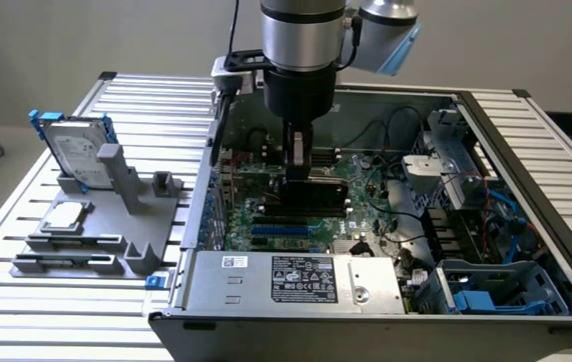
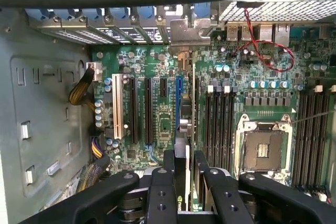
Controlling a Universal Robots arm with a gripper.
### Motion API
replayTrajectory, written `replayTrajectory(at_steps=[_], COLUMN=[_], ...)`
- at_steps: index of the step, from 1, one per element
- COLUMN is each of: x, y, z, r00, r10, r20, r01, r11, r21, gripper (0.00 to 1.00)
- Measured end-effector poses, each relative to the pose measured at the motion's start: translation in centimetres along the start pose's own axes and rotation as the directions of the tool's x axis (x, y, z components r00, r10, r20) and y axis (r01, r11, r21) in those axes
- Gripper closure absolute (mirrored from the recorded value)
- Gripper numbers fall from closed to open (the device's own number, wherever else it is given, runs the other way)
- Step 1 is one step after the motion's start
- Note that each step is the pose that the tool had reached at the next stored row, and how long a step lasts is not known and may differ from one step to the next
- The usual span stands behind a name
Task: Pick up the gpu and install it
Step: 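Insert the gpu into the slot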
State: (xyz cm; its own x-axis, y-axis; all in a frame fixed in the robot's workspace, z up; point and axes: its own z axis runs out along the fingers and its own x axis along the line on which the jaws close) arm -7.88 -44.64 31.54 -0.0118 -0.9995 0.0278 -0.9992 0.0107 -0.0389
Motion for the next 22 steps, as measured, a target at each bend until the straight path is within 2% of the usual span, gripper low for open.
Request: replayTrajectory(at_steps=[22], x=[0.71], y=[0.22], z=[0.7], r00=[1.0], r10=[0.0], r20=[0.0002], r01=[0.0], r11=[1.0], r21=[0.0002], gripper=[0.74])
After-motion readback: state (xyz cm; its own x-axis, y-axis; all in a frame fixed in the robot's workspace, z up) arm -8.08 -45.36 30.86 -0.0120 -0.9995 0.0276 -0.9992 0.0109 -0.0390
